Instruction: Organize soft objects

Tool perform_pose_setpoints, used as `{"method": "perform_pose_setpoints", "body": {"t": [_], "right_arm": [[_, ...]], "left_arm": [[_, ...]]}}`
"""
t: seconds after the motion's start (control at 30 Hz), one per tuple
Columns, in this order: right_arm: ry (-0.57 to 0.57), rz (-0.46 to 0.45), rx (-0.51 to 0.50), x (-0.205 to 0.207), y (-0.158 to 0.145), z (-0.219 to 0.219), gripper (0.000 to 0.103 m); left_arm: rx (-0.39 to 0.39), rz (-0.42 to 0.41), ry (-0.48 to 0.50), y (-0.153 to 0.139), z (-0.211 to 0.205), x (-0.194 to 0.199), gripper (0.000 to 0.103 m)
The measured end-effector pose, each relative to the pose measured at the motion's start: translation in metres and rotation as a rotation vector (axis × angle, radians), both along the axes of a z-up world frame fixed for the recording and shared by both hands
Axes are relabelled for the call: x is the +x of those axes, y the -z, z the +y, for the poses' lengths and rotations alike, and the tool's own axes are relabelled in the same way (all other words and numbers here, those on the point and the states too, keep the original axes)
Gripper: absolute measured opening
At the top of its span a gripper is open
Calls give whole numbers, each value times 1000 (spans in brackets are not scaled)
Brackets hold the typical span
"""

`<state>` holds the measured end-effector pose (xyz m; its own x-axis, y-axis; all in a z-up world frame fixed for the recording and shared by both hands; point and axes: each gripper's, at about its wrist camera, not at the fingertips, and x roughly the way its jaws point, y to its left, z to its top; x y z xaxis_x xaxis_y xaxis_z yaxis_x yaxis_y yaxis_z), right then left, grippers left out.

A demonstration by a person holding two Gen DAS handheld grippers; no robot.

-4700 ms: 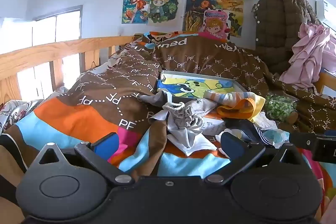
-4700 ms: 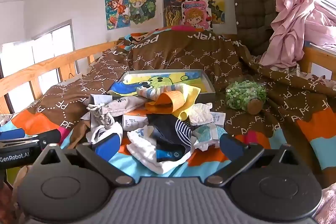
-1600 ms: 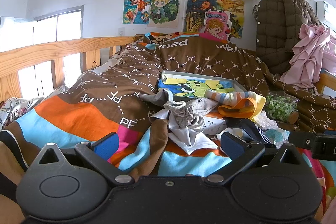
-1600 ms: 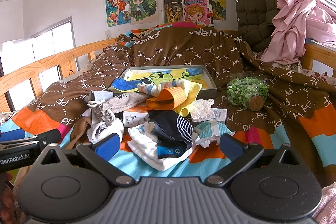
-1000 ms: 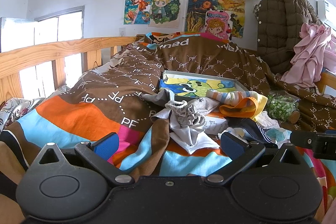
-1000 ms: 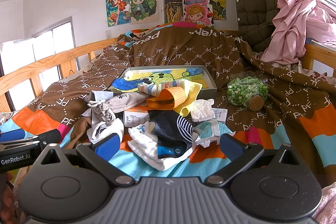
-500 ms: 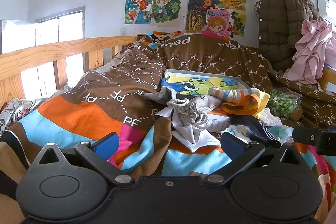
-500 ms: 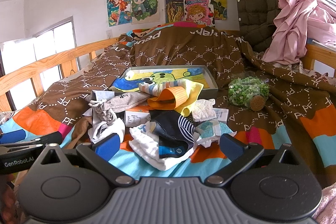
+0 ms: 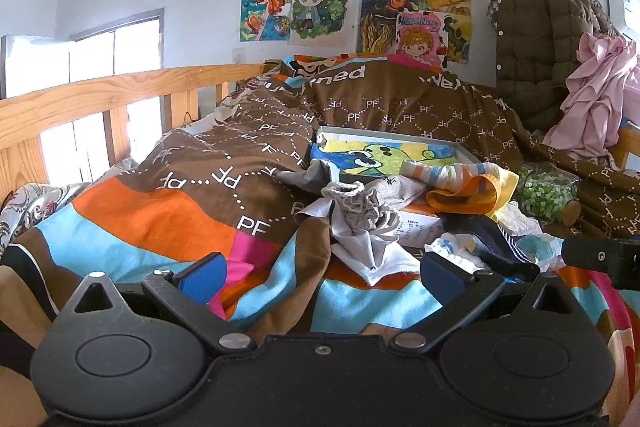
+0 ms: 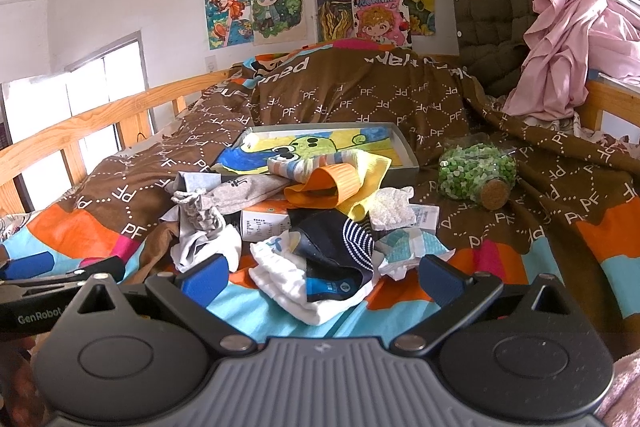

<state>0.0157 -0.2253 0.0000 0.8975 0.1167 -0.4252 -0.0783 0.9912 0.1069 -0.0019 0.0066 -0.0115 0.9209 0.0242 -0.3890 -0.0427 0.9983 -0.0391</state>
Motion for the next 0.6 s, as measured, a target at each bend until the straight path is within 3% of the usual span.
{"method": "perform_pose_setpoints", "body": {"t": [0.6], "right_arm": [[-37,61,42,19,-2,-6,103]], "left_arm": [[13,25,13,2,-6,14,102]]}}
